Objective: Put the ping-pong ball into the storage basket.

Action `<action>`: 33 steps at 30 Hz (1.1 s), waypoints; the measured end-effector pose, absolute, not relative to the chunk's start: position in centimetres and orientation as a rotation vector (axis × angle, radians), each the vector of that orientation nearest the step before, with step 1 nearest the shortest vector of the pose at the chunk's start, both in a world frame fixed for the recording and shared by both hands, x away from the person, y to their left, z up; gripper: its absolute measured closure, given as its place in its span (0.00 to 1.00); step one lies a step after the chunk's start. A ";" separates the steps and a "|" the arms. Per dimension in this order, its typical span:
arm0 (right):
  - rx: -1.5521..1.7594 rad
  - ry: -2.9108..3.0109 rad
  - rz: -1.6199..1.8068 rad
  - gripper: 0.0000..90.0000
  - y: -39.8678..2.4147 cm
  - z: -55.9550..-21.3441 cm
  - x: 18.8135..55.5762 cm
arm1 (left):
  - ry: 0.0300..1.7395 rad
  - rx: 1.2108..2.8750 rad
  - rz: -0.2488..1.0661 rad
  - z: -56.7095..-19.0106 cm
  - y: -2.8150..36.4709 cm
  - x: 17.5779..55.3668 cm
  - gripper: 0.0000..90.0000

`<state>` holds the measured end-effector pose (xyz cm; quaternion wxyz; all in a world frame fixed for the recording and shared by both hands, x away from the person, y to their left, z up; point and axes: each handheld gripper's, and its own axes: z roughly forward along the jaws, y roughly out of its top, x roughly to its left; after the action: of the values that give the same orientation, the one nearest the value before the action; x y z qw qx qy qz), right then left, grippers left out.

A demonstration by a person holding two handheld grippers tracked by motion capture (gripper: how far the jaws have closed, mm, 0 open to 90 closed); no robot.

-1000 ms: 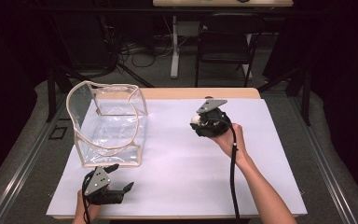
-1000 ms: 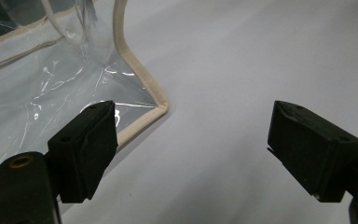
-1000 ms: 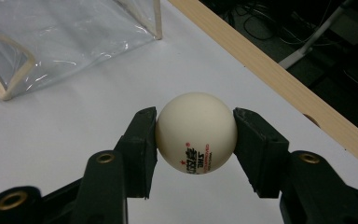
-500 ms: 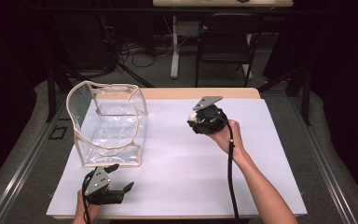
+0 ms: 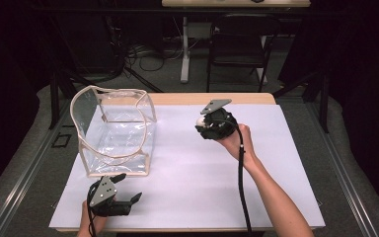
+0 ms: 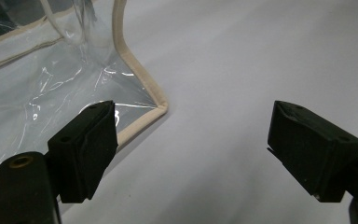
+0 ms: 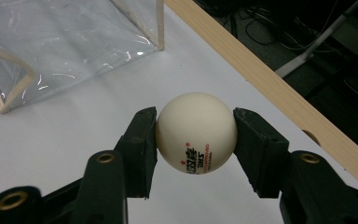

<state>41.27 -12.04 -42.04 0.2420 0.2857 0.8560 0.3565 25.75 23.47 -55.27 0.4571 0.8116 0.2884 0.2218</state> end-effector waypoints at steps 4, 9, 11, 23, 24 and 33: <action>0.774 2.341 0.971 0.56 -11.7 -41.8 41.4 | 0.711 2.000 0.548 -55.3 23.5 25.7 0.18; 0.763 2.339 0.973 0.56 -11.4 -41.5 41.4 | 0.710 2.002 0.547 -55.3 23.5 25.7 0.18; 0.761 2.341 0.972 0.56 -11.2 -41.4 41.5 | 0.710 2.002 0.548 -55.3 23.5 25.7 0.18; 0.739 2.344 0.974 0.56 -10.2 -41.0 41.6 | 0.711 1.998 0.547 -55.3 23.5 25.7 0.18; 0.735 2.344 0.974 0.56 -10.1 -41.0 41.6 | 0.711 1.998 0.547 -55.3 23.5 25.7 0.18; 0.725 2.340 0.978 0.56 -9.8 -40.6 41.6 | 0.711 1.998 0.548 -55.3 23.5 25.7 0.18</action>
<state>41.64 -9.84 -40.64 0.2493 0.2663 0.8591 0.3589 25.72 23.50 -55.26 0.4578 0.8109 0.2885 0.2225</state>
